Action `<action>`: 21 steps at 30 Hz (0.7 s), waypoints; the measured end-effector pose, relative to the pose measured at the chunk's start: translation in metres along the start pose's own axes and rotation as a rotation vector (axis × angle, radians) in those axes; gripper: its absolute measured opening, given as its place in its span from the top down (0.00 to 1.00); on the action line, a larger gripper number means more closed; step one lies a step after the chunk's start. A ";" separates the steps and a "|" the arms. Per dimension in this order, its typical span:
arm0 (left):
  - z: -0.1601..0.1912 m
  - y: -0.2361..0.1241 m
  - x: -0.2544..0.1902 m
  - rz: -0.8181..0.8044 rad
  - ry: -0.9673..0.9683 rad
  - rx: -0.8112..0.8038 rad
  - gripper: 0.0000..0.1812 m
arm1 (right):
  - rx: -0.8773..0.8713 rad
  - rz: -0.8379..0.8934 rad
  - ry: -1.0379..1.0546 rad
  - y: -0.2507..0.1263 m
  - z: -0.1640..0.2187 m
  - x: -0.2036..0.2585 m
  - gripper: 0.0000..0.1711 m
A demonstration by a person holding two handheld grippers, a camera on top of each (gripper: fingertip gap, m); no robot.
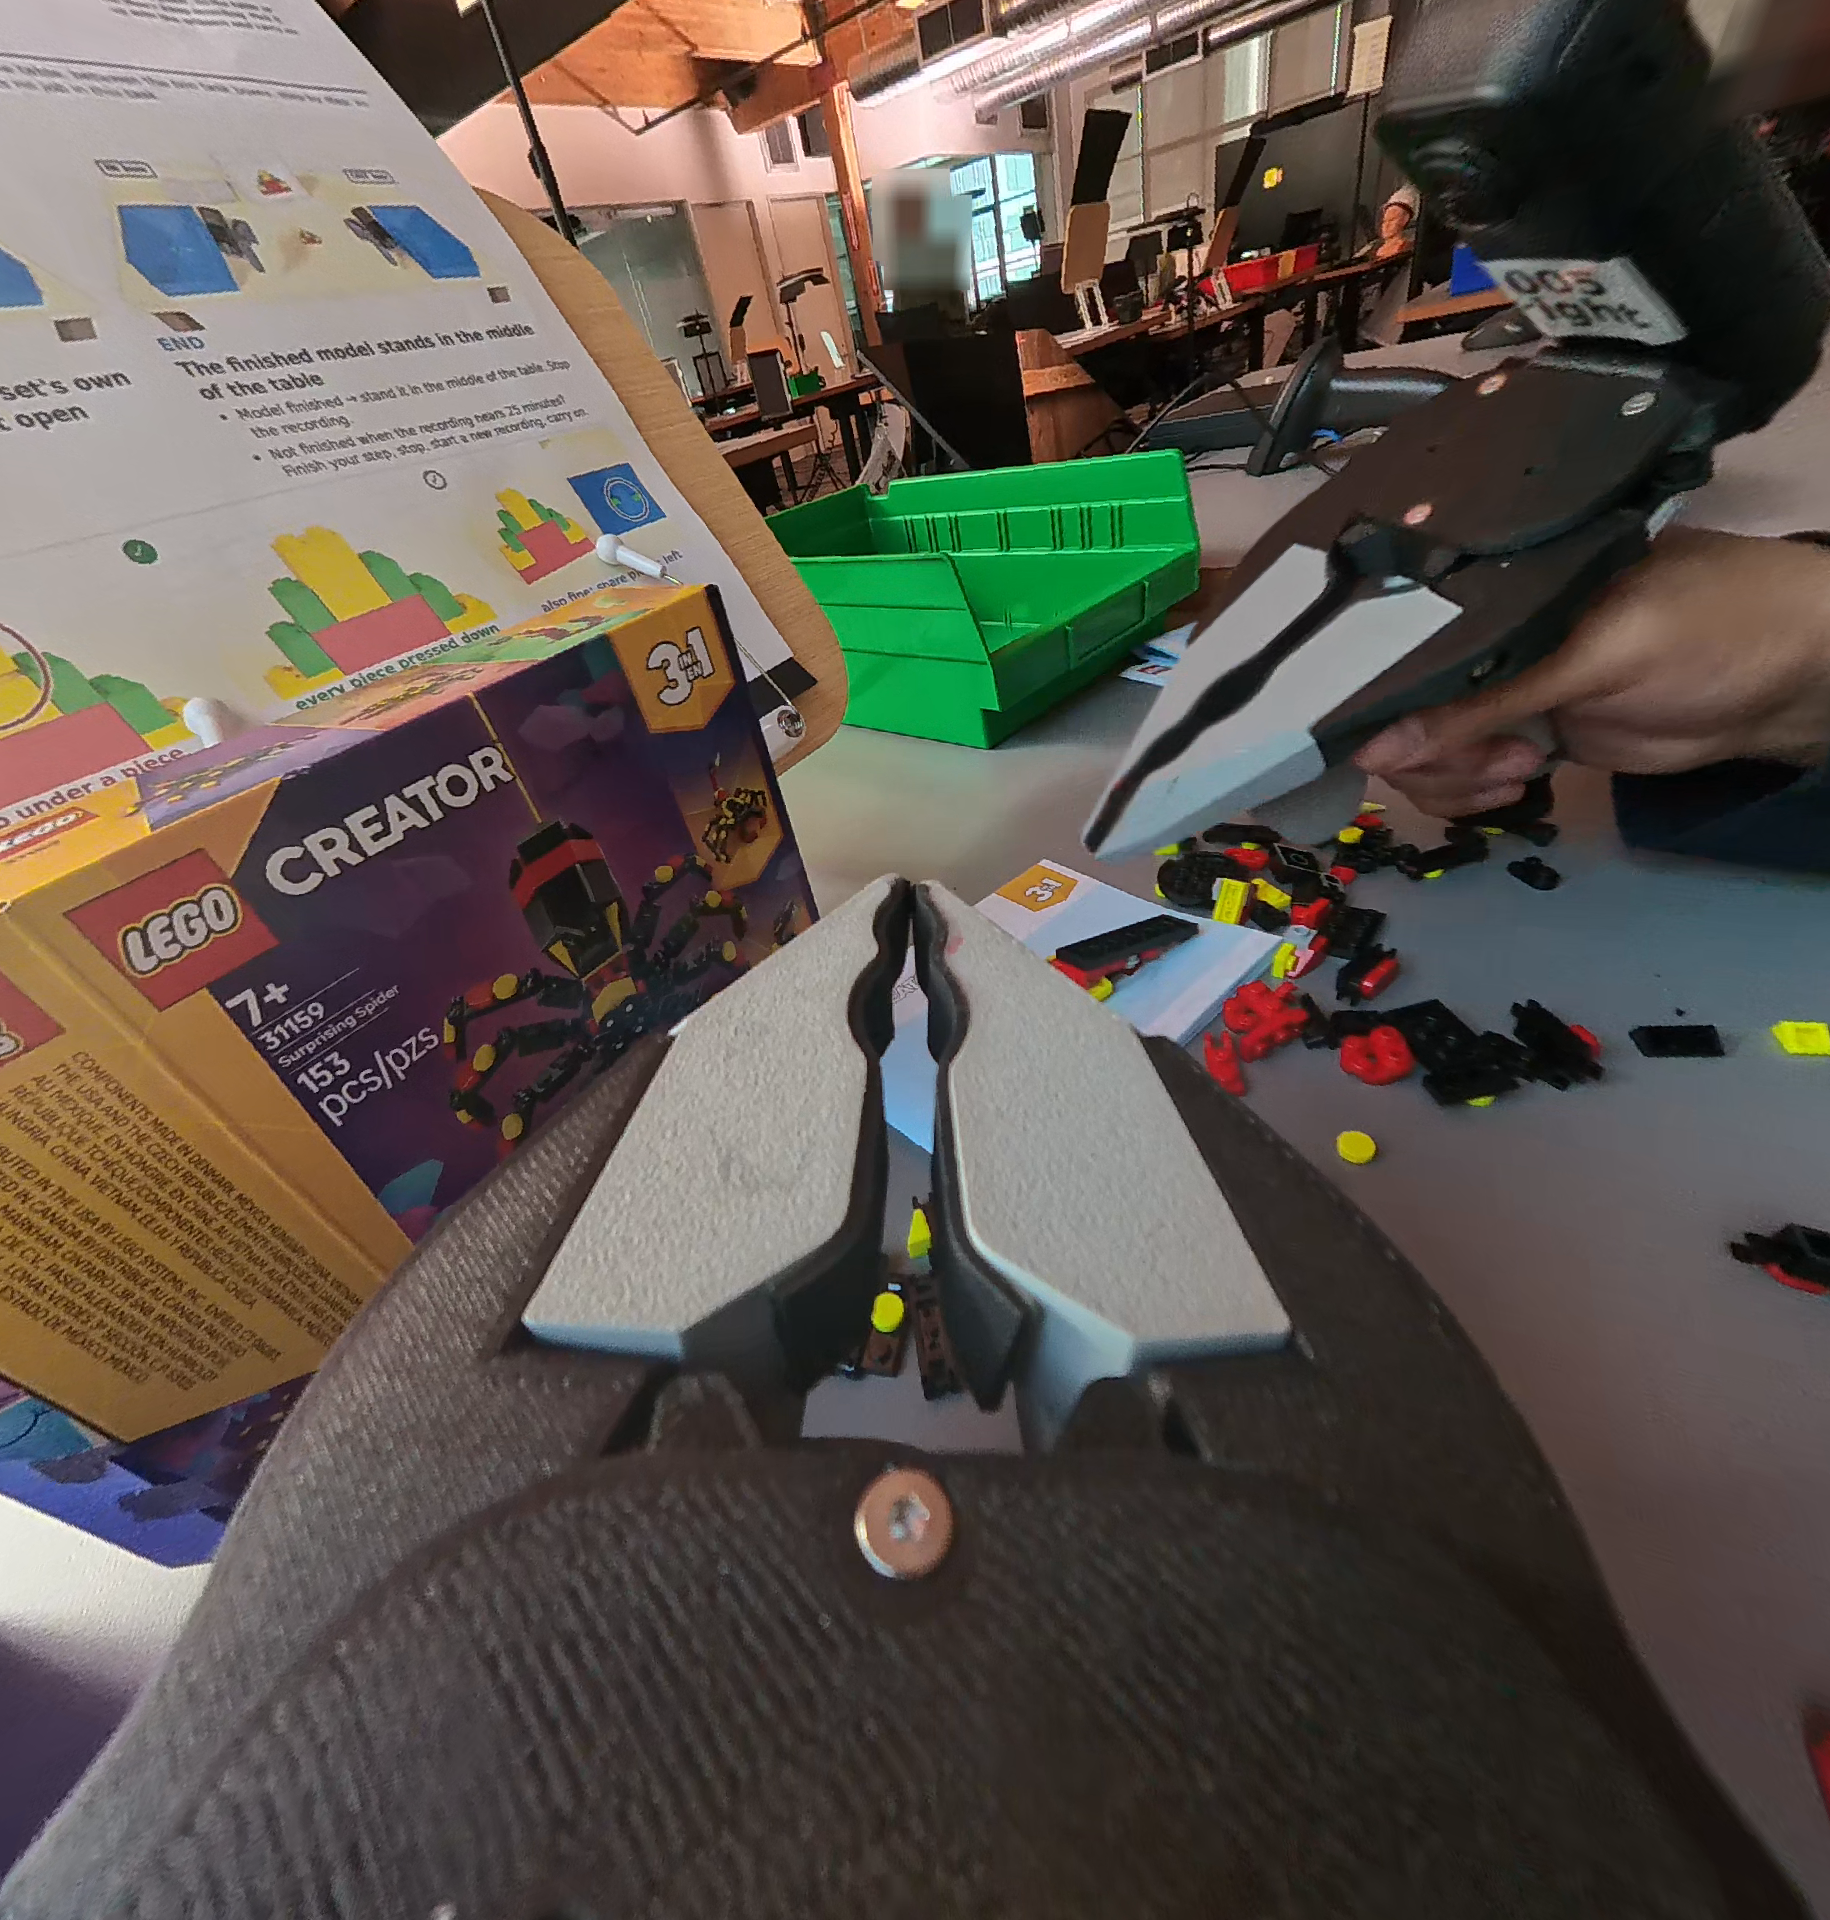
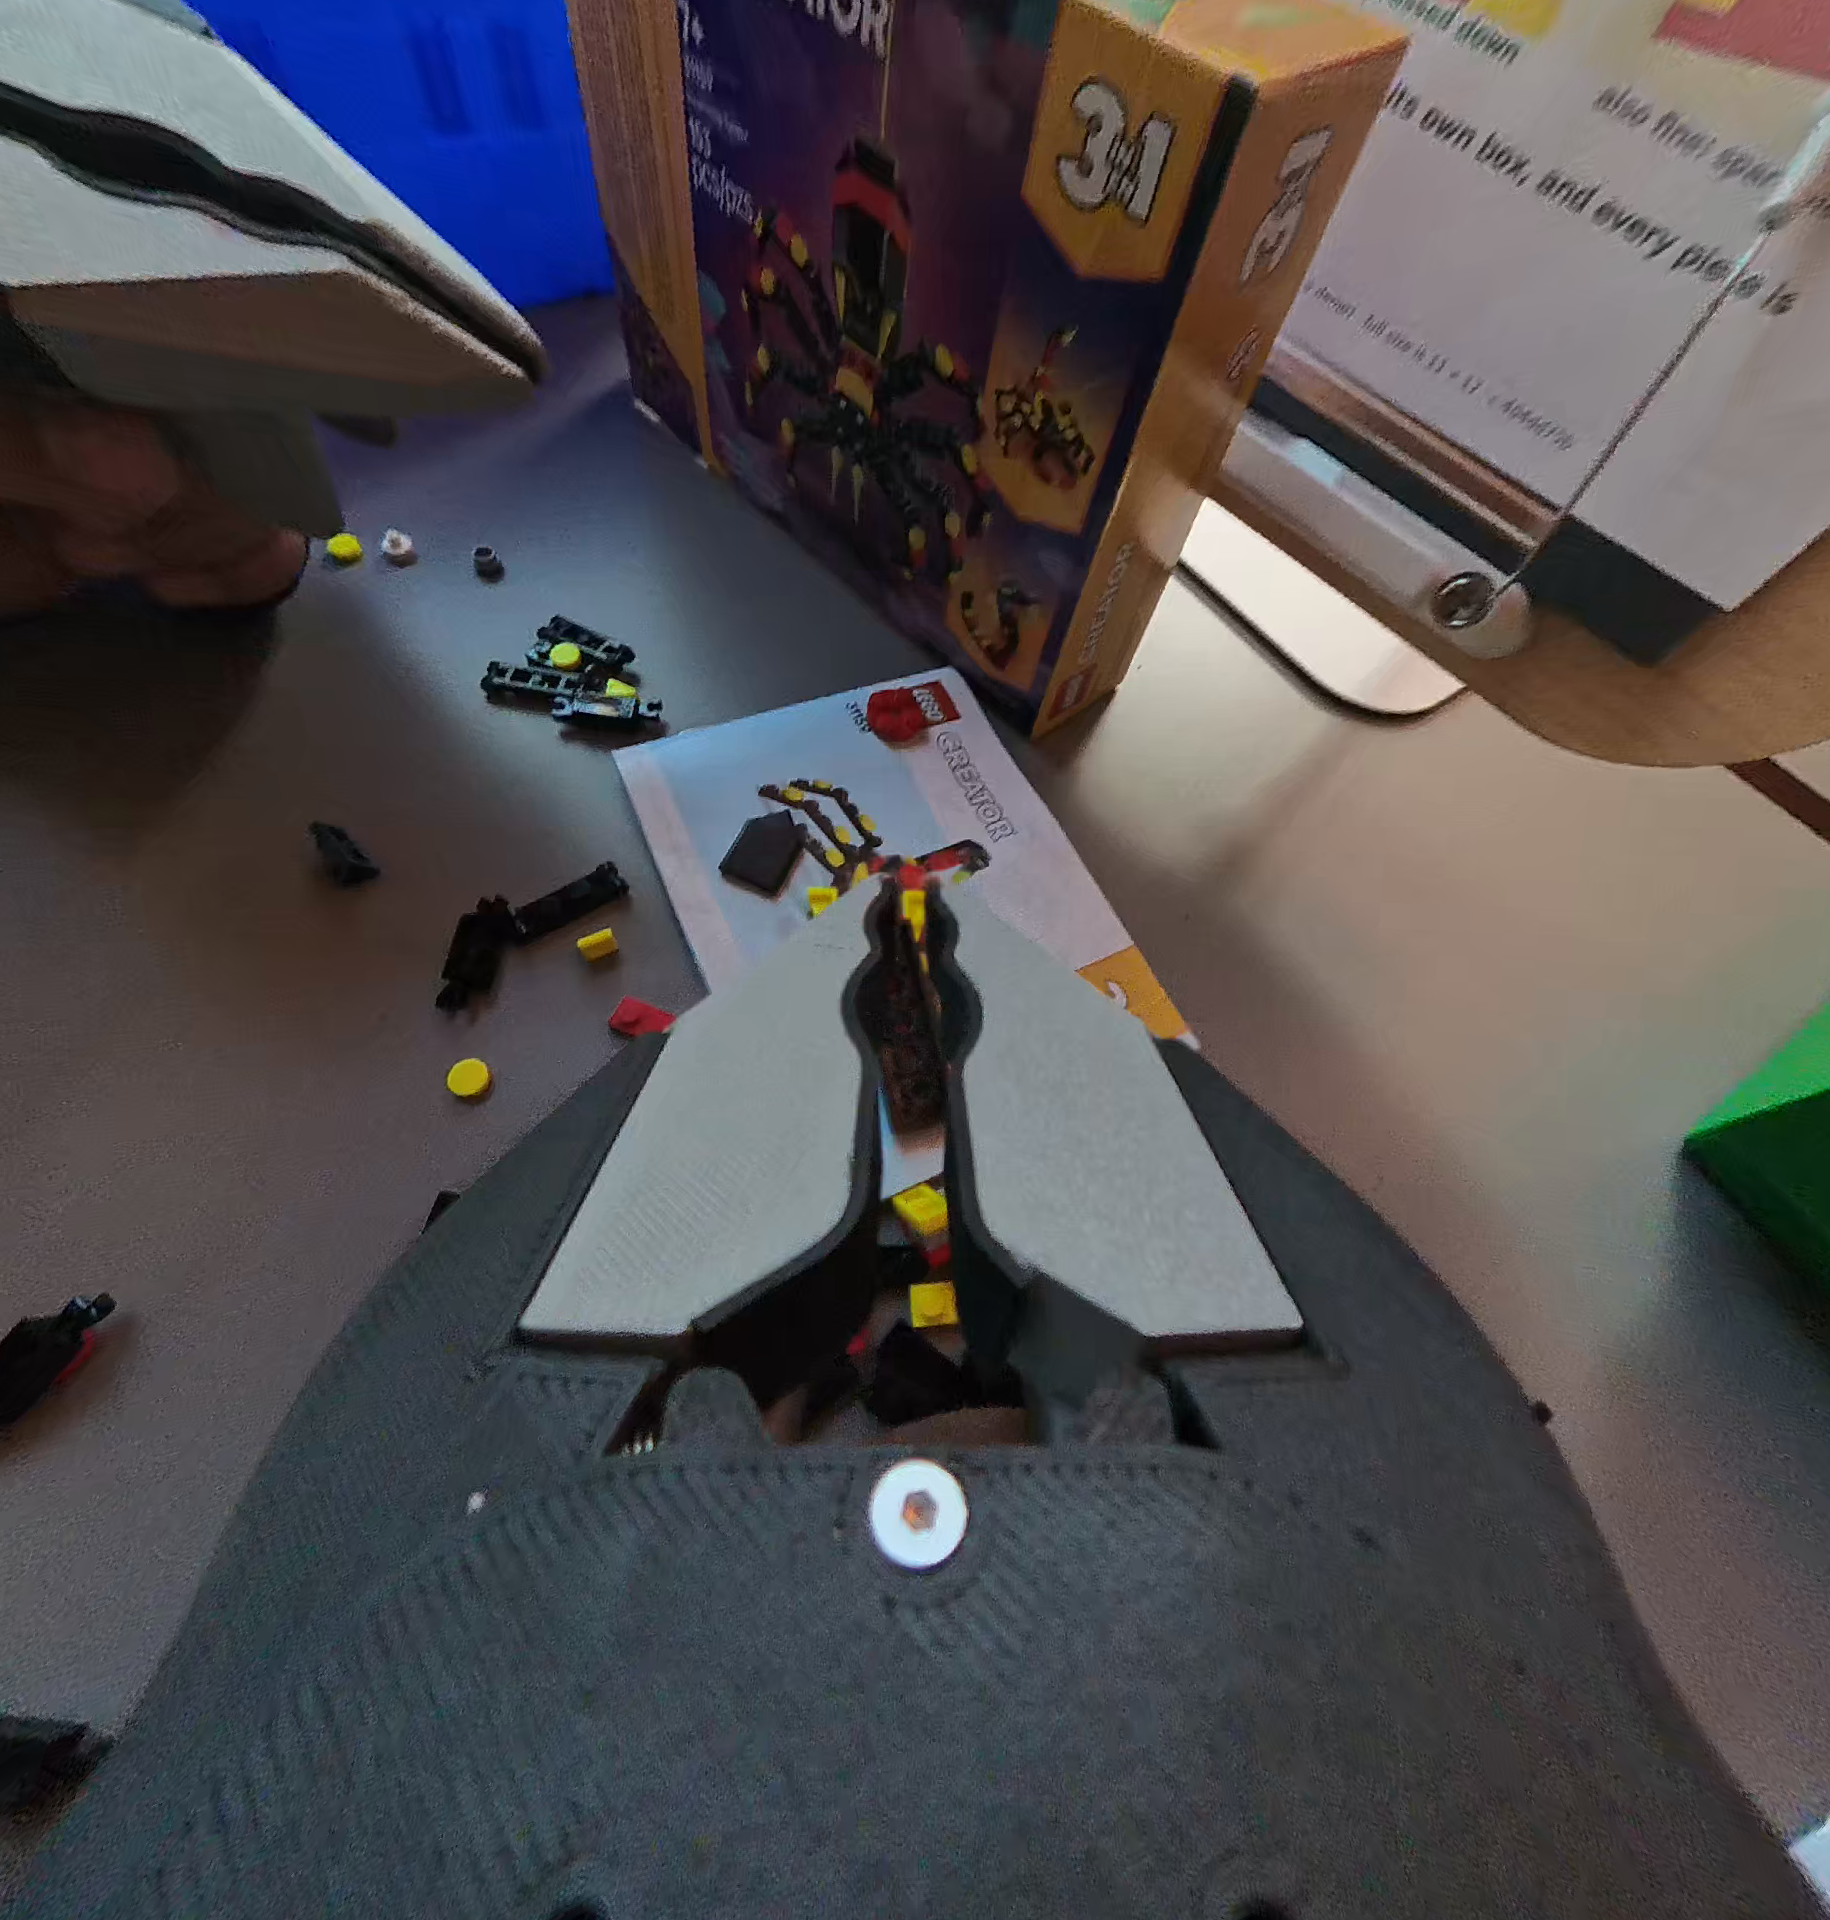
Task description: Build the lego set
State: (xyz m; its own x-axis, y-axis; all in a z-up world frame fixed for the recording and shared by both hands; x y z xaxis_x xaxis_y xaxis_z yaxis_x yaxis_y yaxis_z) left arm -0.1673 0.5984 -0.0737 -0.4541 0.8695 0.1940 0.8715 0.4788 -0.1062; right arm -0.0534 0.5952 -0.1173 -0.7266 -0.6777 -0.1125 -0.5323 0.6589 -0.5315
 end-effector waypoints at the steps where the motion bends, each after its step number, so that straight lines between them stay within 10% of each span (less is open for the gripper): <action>1: 0.000 0.000 0.000 0.001 -0.002 0.001 1.00 | 0.033 -0.031 -0.010 0.001 0.004 0.004 0.97; 21: 0.002 0.002 -0.001 0.014 -0.002 0.021 1.00 | 0.254 -0.450 -0.242 -0.035 0.056 0.054 1.00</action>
State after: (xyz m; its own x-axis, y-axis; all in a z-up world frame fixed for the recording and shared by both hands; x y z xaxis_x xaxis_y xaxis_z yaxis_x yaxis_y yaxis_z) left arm -0.1651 0.5987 -0.0761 -0.4426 0.8763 0.1903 0.8735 0.4693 -0.1296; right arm -0.0495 0.5173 -0.1513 -0.3161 -0.9487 -0.0012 -0.6238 0.2088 -0.7532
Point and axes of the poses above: each gripper's, where its closed fingertips meet, y out along the fingers, z out of its underside, x = y × z across the jaws, the point moved 2 cm from there along -y, back along the fingers, and after that the axes turned 2 degrees about x, right-handed, at the moved point
